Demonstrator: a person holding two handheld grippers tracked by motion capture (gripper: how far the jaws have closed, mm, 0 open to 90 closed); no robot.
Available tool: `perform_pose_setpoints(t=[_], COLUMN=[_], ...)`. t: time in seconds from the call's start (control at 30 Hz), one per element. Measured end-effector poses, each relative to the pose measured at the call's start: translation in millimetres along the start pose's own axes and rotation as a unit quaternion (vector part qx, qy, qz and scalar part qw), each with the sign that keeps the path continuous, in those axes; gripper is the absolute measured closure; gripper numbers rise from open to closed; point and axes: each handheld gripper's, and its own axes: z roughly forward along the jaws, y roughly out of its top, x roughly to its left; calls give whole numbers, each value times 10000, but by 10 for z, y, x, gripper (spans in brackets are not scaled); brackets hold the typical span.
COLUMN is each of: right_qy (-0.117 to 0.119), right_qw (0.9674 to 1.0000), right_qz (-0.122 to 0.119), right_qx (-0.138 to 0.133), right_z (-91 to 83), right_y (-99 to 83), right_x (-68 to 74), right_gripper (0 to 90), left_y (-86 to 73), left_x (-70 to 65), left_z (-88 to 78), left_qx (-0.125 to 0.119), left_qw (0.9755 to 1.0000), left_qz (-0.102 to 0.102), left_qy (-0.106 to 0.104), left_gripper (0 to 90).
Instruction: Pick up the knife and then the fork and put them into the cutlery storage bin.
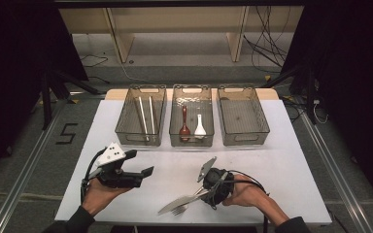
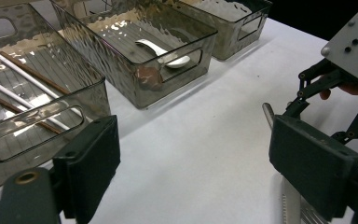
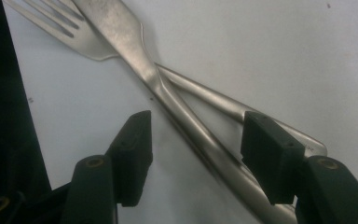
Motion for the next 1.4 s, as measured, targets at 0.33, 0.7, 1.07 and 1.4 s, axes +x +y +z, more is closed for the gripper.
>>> perform_pose_setpoints(t=[0.33, 0.7, 1.07, 1.4], right_qy=[-19, 103, 204, 354], right_qw=[9997, 9986, 9966, 9940], right_qz=[-186, -457, -700, -870], right_qx=[142, 263, 385, 567], right_z=[26, 9, -2, -4], right_y=[17, 24, 37, 54], right_x=[50, 85, 146, 196], right_gripper=[611, 699, 764, 807], left_y=[-3, -5, -6, -7], left_x=[-8, -9, -10, -11], left_z=[7, 12, 15, 17], left_qx=[36, 52, 67, 78], left_qw=[10000, 10000, 10000, 10000], left_qz=[16, 23, 28, 36], left_qy=[-20, -17, -12, -9], left_gripper=[158, 158, 158, 158])
